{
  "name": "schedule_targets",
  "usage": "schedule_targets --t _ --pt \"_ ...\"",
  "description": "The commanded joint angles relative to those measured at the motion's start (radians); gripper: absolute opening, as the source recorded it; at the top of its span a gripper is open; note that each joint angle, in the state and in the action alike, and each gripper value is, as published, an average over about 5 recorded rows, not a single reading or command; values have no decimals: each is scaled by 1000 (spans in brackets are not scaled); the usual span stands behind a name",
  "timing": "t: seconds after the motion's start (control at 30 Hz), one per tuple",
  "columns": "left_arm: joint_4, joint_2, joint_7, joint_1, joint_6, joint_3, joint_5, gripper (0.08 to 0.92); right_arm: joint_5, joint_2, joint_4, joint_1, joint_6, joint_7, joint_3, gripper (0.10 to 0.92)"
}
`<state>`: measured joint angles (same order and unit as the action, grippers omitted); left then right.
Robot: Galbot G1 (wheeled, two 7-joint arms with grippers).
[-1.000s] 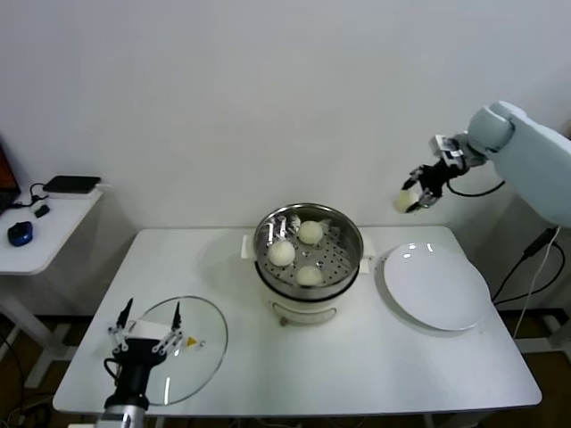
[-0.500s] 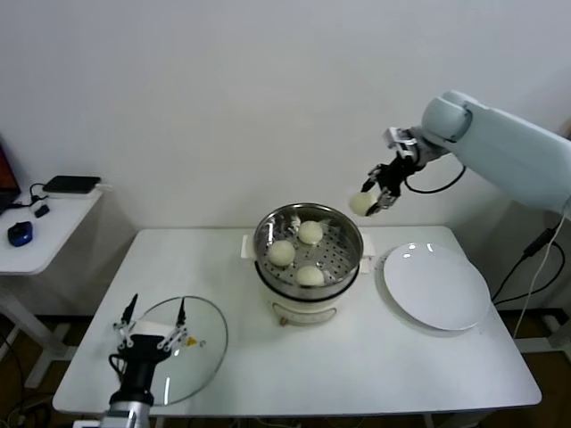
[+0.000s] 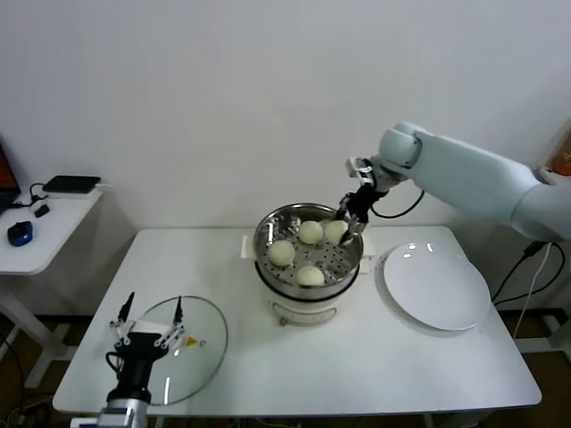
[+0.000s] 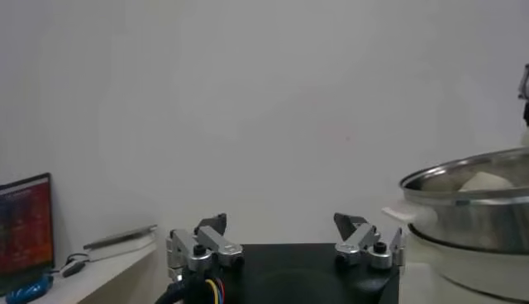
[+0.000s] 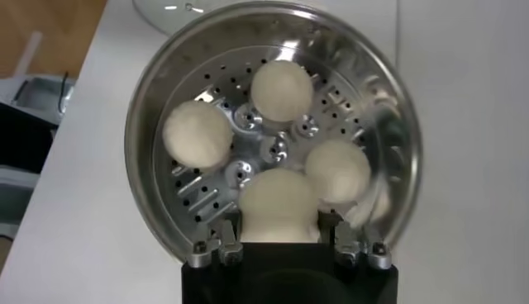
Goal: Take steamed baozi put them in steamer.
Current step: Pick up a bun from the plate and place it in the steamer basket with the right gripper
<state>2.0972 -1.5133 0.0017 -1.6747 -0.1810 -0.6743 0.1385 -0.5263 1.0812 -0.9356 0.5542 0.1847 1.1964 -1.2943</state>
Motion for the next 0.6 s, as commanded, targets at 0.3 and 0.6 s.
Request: schedule_targets --t 0.3,0.6 --pt "-4 3 0 6 4 1 0 823 69 73 107 -100 -11 13 13 614" --pt "-5 3 0 3 2 3 1 823 107 65 120 -109 -24 17 19 612"
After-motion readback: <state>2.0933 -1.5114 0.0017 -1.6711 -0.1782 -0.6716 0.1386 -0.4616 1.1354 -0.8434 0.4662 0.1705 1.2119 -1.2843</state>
